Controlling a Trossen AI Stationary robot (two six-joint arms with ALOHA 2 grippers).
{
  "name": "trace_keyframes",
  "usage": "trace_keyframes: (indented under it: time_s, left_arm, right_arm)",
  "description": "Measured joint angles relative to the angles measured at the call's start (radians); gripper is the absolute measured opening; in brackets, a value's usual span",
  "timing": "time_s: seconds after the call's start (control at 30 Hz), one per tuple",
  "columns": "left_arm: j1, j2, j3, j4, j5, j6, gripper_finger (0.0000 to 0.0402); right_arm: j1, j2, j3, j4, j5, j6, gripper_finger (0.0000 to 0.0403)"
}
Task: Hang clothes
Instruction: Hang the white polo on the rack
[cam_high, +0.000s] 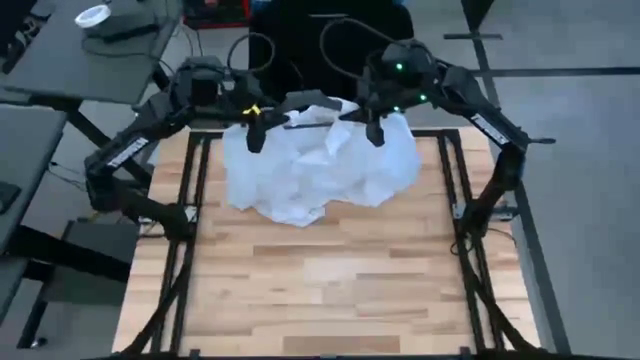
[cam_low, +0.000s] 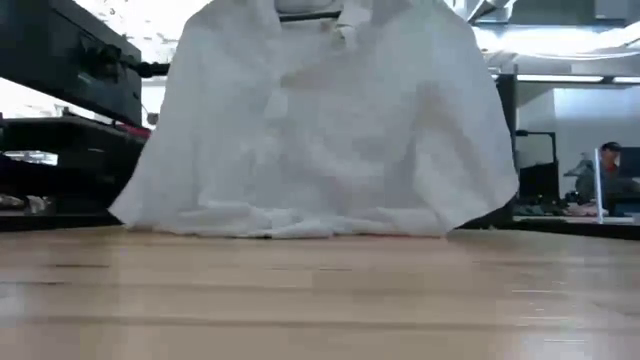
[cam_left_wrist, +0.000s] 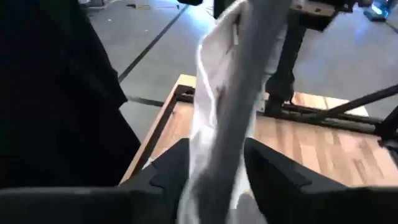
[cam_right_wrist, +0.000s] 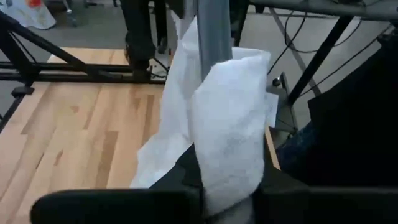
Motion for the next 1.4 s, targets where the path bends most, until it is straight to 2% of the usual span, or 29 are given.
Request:
trace_keyframes:
  time_s: [0.13,0.2,0.3,0.43,0.63,0.73,1.13,1.4]
  left_arm:
    - [0.009,-0.022,0.0,0.003,-0.01,0.069,0.0194]
    - [0.012,-0.038,0.0,0.027,-0.053,0.089,0.0199]
    - [0.013,-0.066,0.0,0.107,-0.111,0.106,0.02]
    - [0.013,-0.076,0.001,0.239,-0.12,0.106,0.0196]
    - [0.036,-0.057,0.0,0.314,-0.118,0.123,0.0194]
    - [0.061,-0.051,0.0,0.315,-0.101,0.115,0.0194]
    - [0.074,-0.045,0.0,0.378,0.112,0.094,0.0193]
    - [0.036,-0.024,0.0,0.423,0.157,0.094,0.0193]
  right_arm:
    - [-0.012,0.0,0.0,-0.001,-0.005,0.004,0.0029]
    - [-0.015,0.0,0.0,-0.002,0.0,0.009,0.0029]
    - [-0.015,0.0,0.0,-0.003,0.002,0.009,0.0029]
    - [-0.014,0.004,0.0,-0.003,0.0,0.01,0.0028]
    - [0.013,0.027,-0.002,-0.005,-0.003,0.017,0.0028]
    - [0.035,0.027,-0.011,0.018,-0.006,0.017,0.0028]
    - [0.081,0.039,-0.011,0.03,-0.014,0.064,0.0028]
    - [0.098,0.058,-0.011,0.023,-0.011,0.063,0.0028]
